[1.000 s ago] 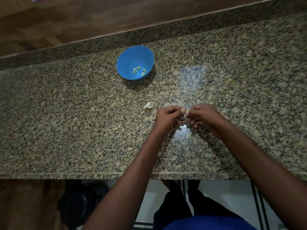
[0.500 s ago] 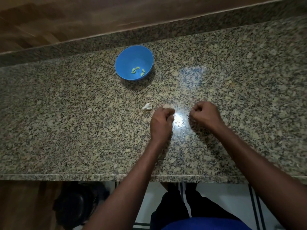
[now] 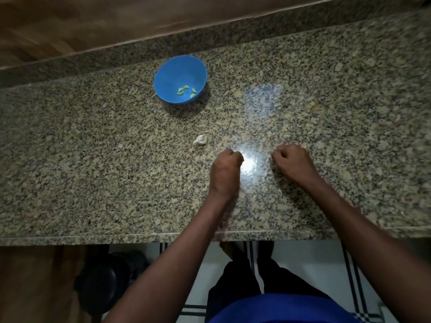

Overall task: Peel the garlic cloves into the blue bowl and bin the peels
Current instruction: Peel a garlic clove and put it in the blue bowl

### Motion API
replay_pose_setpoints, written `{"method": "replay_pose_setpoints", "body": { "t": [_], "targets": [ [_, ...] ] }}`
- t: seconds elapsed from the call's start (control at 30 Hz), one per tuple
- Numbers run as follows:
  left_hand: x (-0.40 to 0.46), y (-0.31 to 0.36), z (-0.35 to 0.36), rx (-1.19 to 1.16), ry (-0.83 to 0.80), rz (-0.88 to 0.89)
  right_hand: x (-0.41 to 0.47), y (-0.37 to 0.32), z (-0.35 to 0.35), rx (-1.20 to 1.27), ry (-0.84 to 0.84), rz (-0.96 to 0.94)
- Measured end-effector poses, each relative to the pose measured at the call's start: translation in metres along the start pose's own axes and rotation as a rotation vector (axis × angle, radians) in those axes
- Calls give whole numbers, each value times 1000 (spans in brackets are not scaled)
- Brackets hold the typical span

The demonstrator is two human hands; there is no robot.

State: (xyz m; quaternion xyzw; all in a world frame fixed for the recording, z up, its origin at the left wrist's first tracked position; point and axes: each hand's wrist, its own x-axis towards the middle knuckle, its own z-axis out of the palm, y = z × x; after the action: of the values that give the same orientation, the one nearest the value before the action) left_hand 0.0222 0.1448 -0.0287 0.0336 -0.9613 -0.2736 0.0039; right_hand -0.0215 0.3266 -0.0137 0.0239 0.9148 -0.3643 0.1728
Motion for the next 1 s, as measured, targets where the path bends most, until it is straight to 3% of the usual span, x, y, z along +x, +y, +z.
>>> {"method": "replay_pose_setpoints", "body": {
  "t": [0.13, 0.43, 0.73, 0.83, 1.0],
  "targets": [
    [2, -28, -21, -148, -40, -171, -8, 3, 4, -24, 28, -68],
    [-52, -12, -11, -74, -34, 7, -20, 0, 15, -1, -34, -105],
    [-55, 22, 21, -43, 50, 21, -30, 9, 26, 309, -35, 27],
    [-59, 9, 23, 49, 74, 60, -34, 6, 30, 394, -42, 70],
    [-71, -28, 1, 62, 138, -68, -43, 5, 40, 523, -88, 105]
  ]
}}
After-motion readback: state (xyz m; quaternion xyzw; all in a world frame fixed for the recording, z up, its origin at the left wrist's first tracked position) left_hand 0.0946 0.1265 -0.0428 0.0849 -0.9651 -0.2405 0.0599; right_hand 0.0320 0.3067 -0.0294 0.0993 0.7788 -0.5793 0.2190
